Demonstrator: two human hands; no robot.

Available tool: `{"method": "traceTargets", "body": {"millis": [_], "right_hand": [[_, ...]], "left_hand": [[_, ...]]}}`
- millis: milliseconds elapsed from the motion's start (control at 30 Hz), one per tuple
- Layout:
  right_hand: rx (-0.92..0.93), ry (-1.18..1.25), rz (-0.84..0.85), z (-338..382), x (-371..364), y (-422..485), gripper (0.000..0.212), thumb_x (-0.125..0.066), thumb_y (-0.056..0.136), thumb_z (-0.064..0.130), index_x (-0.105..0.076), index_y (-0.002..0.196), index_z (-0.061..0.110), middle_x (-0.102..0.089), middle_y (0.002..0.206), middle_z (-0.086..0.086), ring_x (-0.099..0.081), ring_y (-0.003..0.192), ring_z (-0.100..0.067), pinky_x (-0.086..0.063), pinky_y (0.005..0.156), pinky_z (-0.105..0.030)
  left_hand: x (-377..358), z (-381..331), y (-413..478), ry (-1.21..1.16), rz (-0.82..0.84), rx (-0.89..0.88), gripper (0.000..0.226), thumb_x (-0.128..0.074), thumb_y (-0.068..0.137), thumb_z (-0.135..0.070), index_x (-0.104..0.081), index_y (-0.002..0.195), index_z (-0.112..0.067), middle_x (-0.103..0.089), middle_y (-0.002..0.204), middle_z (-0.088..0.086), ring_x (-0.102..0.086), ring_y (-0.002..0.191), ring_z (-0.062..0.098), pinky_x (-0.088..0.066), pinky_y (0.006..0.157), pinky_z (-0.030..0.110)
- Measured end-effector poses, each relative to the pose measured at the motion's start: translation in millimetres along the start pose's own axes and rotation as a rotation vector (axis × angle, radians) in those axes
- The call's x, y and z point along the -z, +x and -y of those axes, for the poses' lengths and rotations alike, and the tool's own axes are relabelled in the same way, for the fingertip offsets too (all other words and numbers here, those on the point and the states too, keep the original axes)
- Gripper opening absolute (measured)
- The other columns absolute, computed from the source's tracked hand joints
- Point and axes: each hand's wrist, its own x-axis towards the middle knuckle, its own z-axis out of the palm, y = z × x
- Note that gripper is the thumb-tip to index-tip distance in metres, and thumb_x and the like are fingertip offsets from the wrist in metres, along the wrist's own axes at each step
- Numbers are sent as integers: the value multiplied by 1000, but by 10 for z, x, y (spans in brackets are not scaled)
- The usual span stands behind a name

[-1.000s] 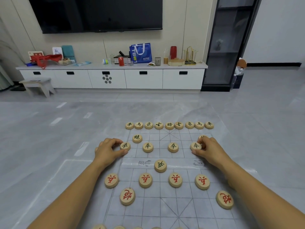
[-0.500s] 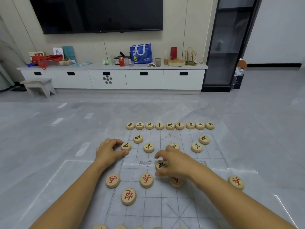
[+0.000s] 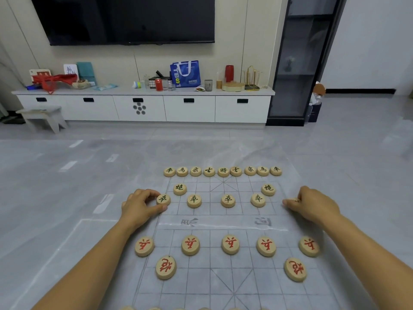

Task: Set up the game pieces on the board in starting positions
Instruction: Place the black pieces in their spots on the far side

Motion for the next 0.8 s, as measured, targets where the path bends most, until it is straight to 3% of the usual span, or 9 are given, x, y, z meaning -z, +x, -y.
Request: {"method": "traceTargets", "body": {"millis": [67,167,233,333,467,667,800], "right_hand": [[-2,59,15,-66,-82,29,49,-50,82,61,-45,97,14,-54,89,-2,-54,82,-21,-41,61,-30],[43,217,143,-122,-14,10,59,-58,81,54,-42,124,17,-52,115,-8,-54,97,-23,-42,77,-31],[100,248,238,-174,57,6,57,-63,83,41,-38,131,24,-53,109,-6,-54,92,-21,-41,78,-28],[152,209,211,-198,42,23,43,-62,85,31,-47,125,23,-54,90,1,-53,82,-16,-40,69,-24],[146,226,123,-161,-50,61,41,-61,85,33,-48,123,22,-54,99,-1,-53,90,-19,-44,80,-30],[61,229,-15,-99,-160,48,39,-61,81,50,-45,100,19,-60,101,-3,-55,85,-21,-44,71,-35],[102,282,59,-161,-163,58,60,-63,78,52,-38,126,25,-56,110,-2,-56,97,-22,-43,74,-33]], "left_hand": [[0,5,6,-1,7,-3,34,-74,71,-44,-56,99,-36,-53,111,-4,-47,109,19,-38,97,41],[1,6,6,-3,11,-9,32,-74,71,-44,-55,97,-37,-52,108,-6,-47,108,19,-39,97,42],[0,13,7,-2,11,-10,33,-74,71,-44,-55,97,-37,-52,108,-5,-48,108,19,-39,97,43],[2,15,2,-3,11,-4,34,-74,71,-44,-57,100,-35,-52,108,-5,-47,107,19,-39,97,43],[-1,6,-4,-1,8,-8,35,-73,73,-43,-58,103,-32,-50,107,-6,-47,108,19,-38,97,42],[-4,35,6,-32,0,-7,35,-76,71,-41,-60,101,-32,-54,111,-3,-47,110,20,-37,99,44],[-6,41,9,-36,-2,-7,36,-76,70,-41,-60,101,-32,-55,112,-3,-47,112,21,-36,100,44]]}}
